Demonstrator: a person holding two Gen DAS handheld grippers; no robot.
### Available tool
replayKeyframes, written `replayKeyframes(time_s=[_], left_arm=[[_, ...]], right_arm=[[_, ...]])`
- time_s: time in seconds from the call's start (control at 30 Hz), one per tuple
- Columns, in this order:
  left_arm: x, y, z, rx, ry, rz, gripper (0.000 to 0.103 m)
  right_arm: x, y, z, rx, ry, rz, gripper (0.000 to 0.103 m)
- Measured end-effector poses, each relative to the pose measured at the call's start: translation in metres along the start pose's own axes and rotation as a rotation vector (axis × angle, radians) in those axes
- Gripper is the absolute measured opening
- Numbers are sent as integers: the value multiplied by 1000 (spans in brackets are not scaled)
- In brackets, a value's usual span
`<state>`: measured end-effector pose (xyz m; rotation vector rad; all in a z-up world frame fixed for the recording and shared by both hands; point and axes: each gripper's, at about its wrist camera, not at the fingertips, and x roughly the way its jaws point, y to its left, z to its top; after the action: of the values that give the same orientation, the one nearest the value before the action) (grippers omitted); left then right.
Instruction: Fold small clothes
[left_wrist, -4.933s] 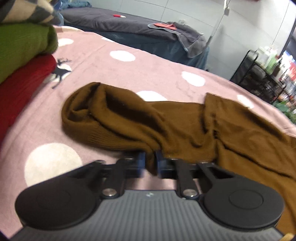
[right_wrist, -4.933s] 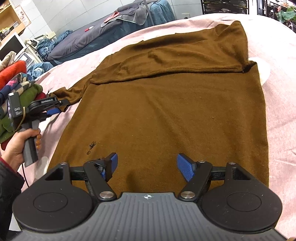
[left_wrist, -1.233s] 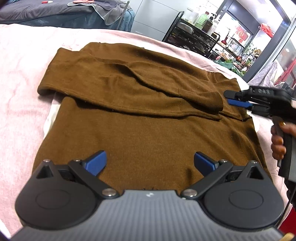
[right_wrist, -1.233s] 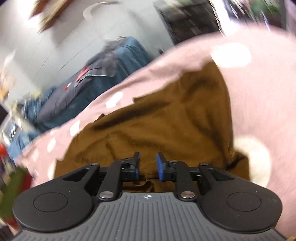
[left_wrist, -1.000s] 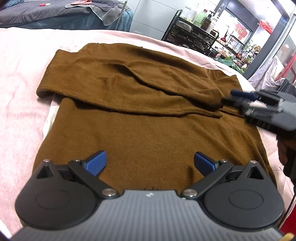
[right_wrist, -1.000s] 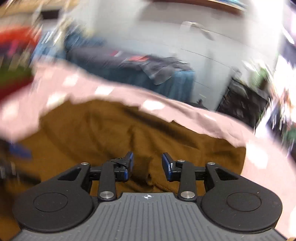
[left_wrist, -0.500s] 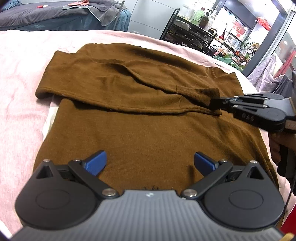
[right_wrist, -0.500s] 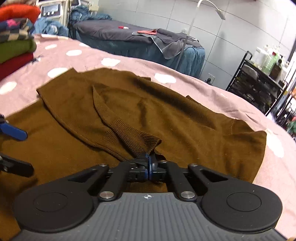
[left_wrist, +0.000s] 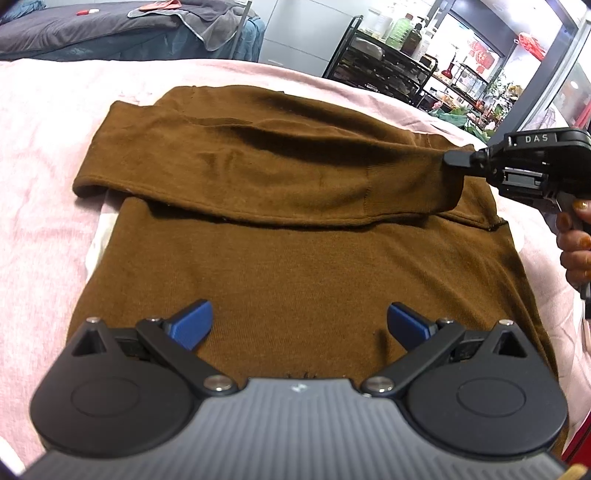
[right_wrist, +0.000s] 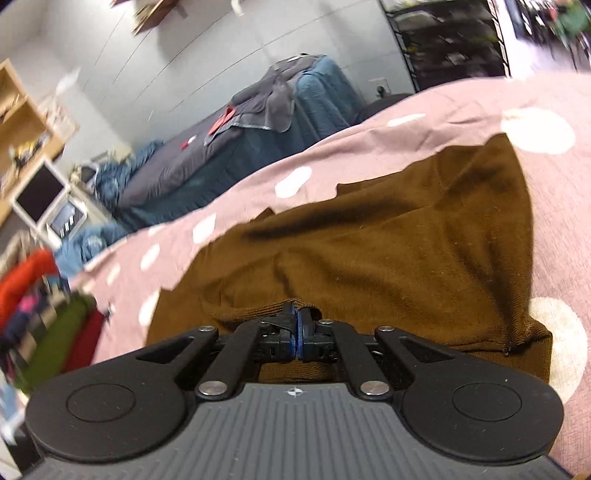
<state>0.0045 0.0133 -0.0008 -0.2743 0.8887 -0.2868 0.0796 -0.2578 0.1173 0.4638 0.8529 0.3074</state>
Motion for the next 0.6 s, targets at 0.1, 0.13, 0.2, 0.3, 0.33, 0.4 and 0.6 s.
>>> replayKeyframes(time_s=[0.1,0.13,0.2,0.3,0.33,0.4,0.6], left_arm=[[-6,14,8,-95,-12,-30,103],[-9,21,12,-128,-28,-28,103],[-19,35,25,-168,-83,-5,103],[-33,47,45,-151,-188,31,103],[-34,49,53,-118,-215,50,103],[-31,51,67,-67,-244,95,102],[2,55,105,0,-202,32,93]], right_arm=[[-2,-8,11,71,-16,13,1],[-4,-11,16,82,-29,-1,1],[-9,-15,25,89,-51,-44,1],[-12,-24,35,102,-59,-90,1],[-14,-26,37,79,-61,-118,1],[-16,-28,40,36,-73,-170,1],[-24,-43,48,31,-84,-252,1]])
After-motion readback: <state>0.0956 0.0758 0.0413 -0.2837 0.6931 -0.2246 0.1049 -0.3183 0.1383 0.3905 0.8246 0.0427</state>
